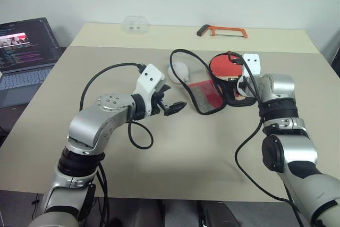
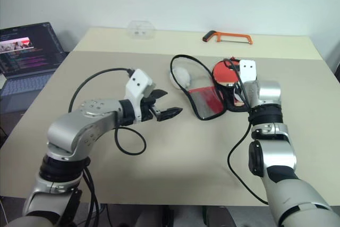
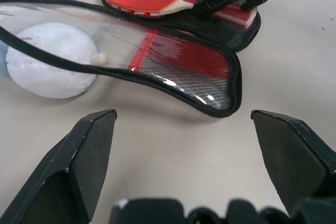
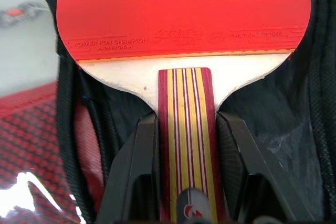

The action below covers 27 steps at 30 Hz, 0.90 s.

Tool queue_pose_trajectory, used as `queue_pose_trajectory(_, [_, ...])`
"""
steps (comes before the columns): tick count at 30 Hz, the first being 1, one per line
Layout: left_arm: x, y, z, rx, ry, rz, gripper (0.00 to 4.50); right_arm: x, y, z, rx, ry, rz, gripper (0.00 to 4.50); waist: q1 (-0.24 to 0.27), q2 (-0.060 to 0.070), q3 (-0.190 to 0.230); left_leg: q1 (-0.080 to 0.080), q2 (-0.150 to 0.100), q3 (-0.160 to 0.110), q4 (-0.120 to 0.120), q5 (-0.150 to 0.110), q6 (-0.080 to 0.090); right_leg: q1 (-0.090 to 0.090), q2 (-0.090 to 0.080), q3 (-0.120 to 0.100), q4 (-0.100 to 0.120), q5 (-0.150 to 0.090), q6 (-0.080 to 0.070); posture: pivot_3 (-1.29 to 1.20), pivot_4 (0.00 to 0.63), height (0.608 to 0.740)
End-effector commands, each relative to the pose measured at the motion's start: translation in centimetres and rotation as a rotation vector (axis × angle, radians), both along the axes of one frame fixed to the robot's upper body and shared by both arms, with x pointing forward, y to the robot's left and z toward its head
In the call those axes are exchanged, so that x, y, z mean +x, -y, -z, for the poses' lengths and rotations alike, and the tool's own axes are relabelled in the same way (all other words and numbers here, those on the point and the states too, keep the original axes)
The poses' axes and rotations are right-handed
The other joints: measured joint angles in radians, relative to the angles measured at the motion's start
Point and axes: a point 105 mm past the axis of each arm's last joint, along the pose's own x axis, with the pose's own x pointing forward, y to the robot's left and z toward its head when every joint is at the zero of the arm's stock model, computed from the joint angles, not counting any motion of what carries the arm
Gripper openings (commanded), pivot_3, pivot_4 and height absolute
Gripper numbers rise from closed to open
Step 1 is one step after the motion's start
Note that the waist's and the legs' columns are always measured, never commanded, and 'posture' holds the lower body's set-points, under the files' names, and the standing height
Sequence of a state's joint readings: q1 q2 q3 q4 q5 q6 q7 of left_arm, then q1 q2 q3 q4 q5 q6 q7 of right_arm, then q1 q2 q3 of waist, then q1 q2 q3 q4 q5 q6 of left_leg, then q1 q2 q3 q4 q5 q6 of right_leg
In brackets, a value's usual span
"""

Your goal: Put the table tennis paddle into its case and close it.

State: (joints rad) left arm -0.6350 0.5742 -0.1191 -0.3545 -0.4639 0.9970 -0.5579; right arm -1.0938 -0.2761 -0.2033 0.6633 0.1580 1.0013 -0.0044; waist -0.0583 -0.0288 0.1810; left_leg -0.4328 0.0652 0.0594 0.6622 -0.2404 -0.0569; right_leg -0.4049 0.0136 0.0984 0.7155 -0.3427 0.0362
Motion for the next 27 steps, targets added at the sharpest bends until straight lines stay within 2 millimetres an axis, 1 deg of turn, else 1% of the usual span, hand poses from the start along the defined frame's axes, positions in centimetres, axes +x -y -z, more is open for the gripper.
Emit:
queue_pose_trajectory(1, [-0.4,-0.2,-1.4,-0.002,0.060,-0.001,4.50,0.5,1.3,-1.2,-0.021,0.054,0.030,1.10,0.000,0.000,0.000,0.000,0.000,0.000,0.000,0.000,0.000,0.000,0.000,0.000,0.000,0.000,0.000,0.00,0.150,0.740])
queue_pose_trajectory(6, [-0.4,-0.3,-1.3,0.000,0.059,-0.006,4.50,0.7,1.9,-1.0,-0.025,0.059,0.043,1.10,0.001,0.000,0.000,0.000,0.000,0.000,0.001,0.000,0.000,0.000,0.000,0.000,0.000,0.000,0.000,0.00,0.150,0.740])
queue_pose_trajectory(15, [-0.5,-0.3,-1.3,0.003,0.057,-0.009,4.50,1.0,2.2,-0.7,-0.054,0.064,0.020,1.10,0.001,0.000,0.000,0.000,0.000,0.000,0.001,0.000,0.000,0.000,0.000,0.000,0.001,0.000,0.000,0.00,0.150,0.740])
queue_pose_trajectory(24, [-0.5,-0.4,-1.3,0.007,0.055,-0.013,4.50,0.9,2.3,0.2,-0.067,0.050,-0.001,1.10,0.001,0.000,0.000,0.000,0.000,0.000,0.001,0.001,0.000,0.000,0.000,0.000,0.001,0.000,0.000,0.00,0.150,0.740])
queue_pose_trajectory(26, [-0.4,-0.5,-1.3,0.010,0.053,-0.016,4.50,0.9,2.2,0.5,-0.060,0.040,-0.007,1.86,0.001,0.000,0.000,0.000,0.000,0.000,0.001,0.001,0.000,0.000,0.000,0.000,0.001,0.000,0.000,0.00,0.150,0.740])
queue_pose_trajectory(27, [-0.4,-0.6,-1.3,0.011,0.054,-0.018,4.50,0.8,2.2,0.5,-0.059,0.039,-0.007,2.00,0.001,0.000,0.000,0.000,0.000,0.000,0.001,0.001,0.000,0.000,0.000,0.000,0.001,0.000,0.000,0.00,0.150,0.740])
